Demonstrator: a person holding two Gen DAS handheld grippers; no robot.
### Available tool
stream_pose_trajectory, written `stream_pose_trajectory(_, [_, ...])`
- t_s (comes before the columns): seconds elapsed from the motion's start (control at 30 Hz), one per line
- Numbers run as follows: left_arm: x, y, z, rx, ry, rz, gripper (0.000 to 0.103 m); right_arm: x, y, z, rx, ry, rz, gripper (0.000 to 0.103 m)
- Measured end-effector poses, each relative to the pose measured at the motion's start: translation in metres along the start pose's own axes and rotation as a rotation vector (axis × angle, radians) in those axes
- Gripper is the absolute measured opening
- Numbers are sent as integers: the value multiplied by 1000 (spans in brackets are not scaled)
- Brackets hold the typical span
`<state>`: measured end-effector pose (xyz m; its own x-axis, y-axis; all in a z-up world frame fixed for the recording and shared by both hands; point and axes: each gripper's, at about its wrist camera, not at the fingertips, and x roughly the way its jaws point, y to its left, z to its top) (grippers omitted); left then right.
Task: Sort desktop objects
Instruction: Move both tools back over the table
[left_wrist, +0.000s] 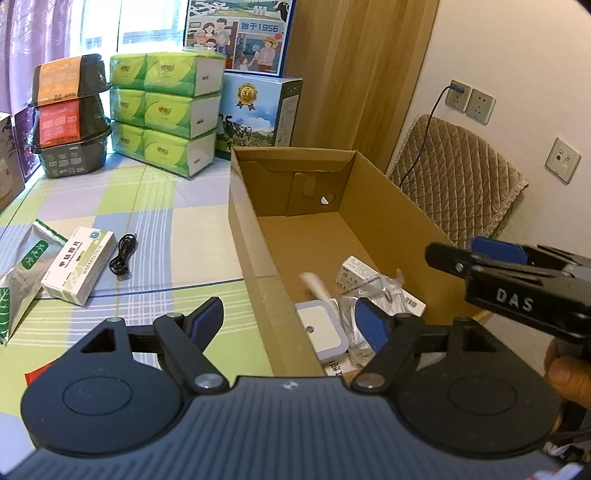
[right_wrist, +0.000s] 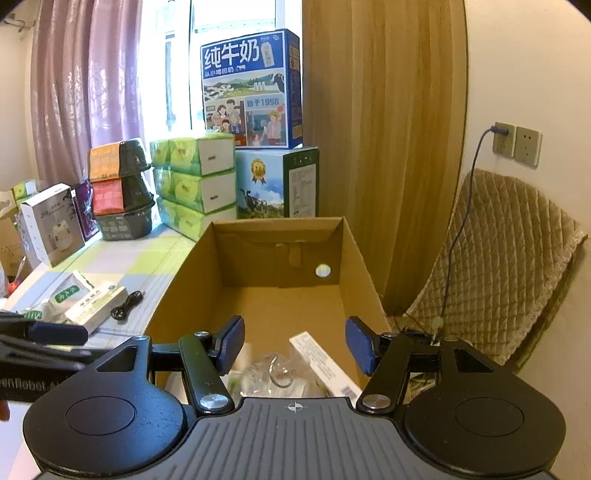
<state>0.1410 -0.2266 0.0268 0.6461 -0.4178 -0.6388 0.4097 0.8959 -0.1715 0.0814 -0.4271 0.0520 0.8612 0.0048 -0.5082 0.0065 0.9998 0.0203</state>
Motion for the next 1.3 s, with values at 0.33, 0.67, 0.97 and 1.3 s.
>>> stream_pose_trajectory(0.33, [-30,16,-12,-12,-14,28,80,-32,4,-16,60,9,-16,84])
stream_pose_trajectory(0.67, [-68,48,-35,-41,-23,86,86,-60,43,-11,61,-27,59,101])
stream_pose_trajectory(0.97, [-106,104,-53,-77,-35,184,93,-70,96,-9,12,-34,143,101])
stream_pose_trajectory(1.3, [-138,161,-72,-48,-51,323,101,-63,153,-14,-47,-4,243,101])
